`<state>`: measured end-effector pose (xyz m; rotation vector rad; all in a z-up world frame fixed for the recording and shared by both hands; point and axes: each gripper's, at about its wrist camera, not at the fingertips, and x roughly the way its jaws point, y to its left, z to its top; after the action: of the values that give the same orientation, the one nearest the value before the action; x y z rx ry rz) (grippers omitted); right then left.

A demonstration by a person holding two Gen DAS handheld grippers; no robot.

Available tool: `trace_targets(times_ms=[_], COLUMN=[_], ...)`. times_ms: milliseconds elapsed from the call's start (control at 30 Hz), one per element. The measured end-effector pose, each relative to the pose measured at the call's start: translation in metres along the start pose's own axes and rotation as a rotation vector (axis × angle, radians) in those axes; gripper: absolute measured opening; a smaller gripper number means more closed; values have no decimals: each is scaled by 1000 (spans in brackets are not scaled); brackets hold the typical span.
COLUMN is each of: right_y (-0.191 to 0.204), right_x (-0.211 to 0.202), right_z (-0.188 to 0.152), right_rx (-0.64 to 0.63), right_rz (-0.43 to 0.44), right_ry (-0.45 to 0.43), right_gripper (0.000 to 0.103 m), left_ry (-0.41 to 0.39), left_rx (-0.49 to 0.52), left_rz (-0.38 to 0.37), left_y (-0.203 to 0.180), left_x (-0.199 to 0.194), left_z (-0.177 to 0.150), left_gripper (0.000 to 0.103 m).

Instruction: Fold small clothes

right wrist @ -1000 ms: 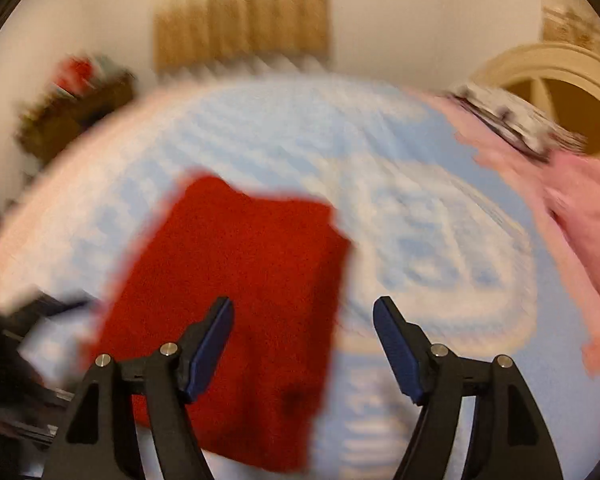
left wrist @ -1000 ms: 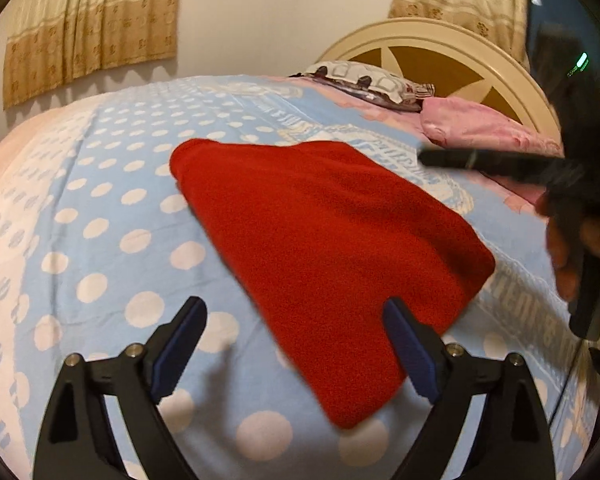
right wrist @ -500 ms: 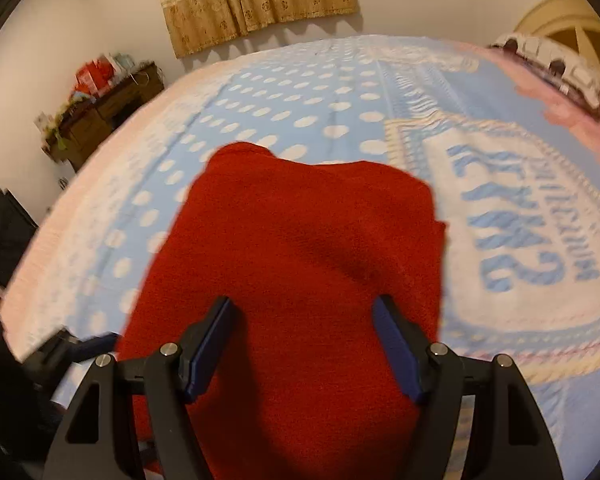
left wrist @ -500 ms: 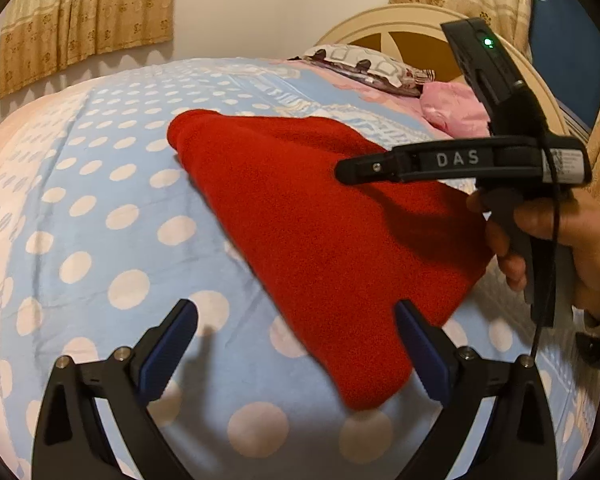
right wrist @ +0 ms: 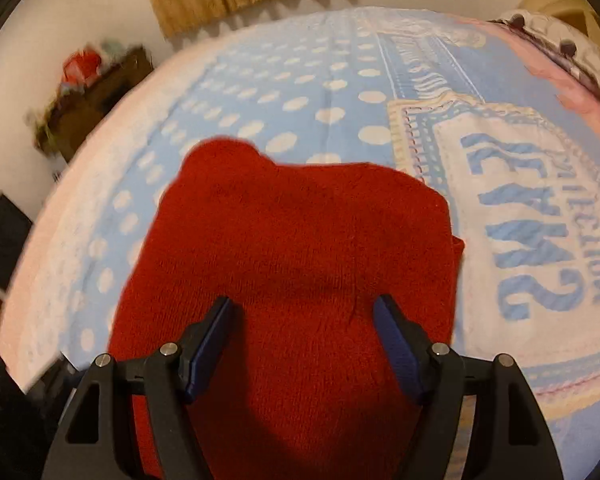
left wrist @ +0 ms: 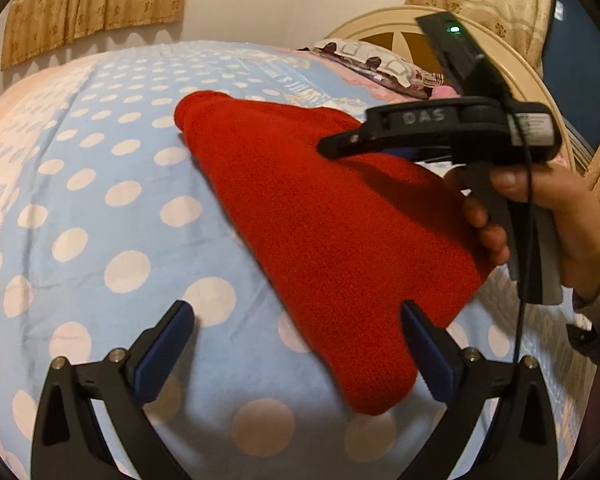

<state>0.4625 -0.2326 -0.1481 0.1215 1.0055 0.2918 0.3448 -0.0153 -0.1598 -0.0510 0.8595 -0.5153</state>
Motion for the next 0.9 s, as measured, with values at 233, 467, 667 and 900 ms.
trace_targets(times_ms=[233,467,667,900], right_y=[35,45,36,26], right_x=[-55,-59,-58,-74], right_z=[-37,-101,-116,-123], right_rx=[-112,-253,-250,-232], right_rz=[-81,-189,-203,-149], right_ry=[-135,-141,-113,-94], right_gripper=[73,73,74,75], left_ry=[23,31,36,37], left_rx=[-23,-4,1,-3], left_rz=[4,25,29,22], left_y=[2,0,0,0], left_x=[1,4,5,6], left_z=[-2,-2,-2,-2], left_gripper=[103,103,103,103])
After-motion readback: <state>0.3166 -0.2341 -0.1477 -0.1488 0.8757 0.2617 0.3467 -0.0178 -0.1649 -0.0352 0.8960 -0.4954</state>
